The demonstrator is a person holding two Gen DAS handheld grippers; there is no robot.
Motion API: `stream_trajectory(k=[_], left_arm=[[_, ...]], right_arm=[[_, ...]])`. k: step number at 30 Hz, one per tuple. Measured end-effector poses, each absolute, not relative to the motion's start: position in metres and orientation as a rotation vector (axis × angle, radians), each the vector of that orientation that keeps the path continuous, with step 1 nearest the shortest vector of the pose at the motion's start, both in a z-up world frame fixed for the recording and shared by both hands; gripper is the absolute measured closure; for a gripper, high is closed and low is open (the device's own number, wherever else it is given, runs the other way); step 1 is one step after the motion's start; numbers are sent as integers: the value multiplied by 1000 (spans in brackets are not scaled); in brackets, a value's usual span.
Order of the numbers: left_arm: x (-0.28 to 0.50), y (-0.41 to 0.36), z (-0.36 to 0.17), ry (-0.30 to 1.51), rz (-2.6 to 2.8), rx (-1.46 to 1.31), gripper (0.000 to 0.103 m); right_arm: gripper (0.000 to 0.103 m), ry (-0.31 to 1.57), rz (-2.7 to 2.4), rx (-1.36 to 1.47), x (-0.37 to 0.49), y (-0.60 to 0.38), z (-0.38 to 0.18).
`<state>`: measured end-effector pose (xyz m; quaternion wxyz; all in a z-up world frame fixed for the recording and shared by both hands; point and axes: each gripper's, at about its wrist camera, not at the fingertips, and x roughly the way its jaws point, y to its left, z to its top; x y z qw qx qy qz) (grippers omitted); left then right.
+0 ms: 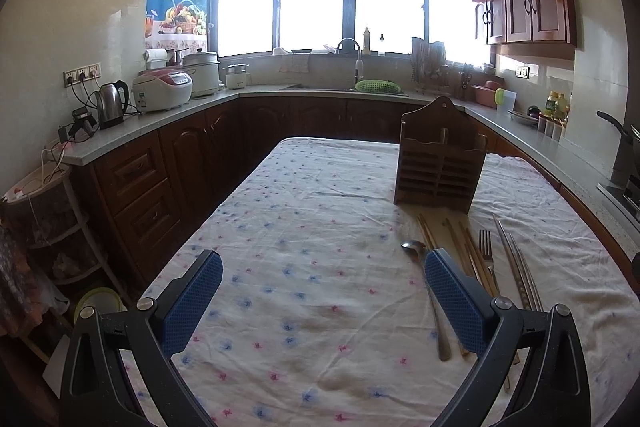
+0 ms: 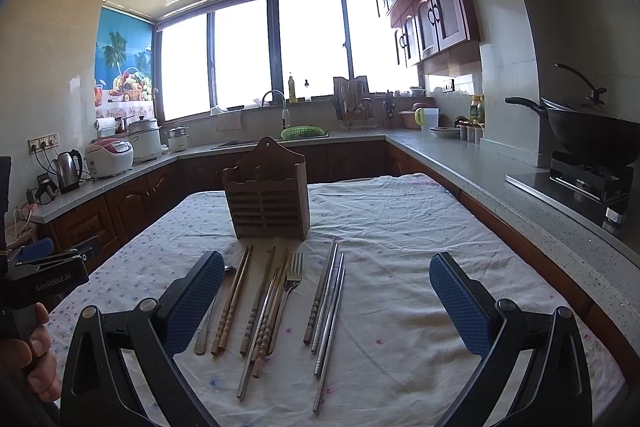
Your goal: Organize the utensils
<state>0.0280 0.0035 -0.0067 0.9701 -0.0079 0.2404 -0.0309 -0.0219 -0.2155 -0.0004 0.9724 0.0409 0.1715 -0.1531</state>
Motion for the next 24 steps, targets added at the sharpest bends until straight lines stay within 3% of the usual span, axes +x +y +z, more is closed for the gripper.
stream_trajectory(k=[13,19,24], left_arm=[[81,-3,0,659,-175,-45,2],[110,-18,7,725,-242,-34,10],[143,-27,0,797,-281,-33,21]], right_arm=[[0,477,-253,164,10,-236,-6],[1,577,-223,234,41,-255,-12],[15,662,-204,318,70,-276,-22]])
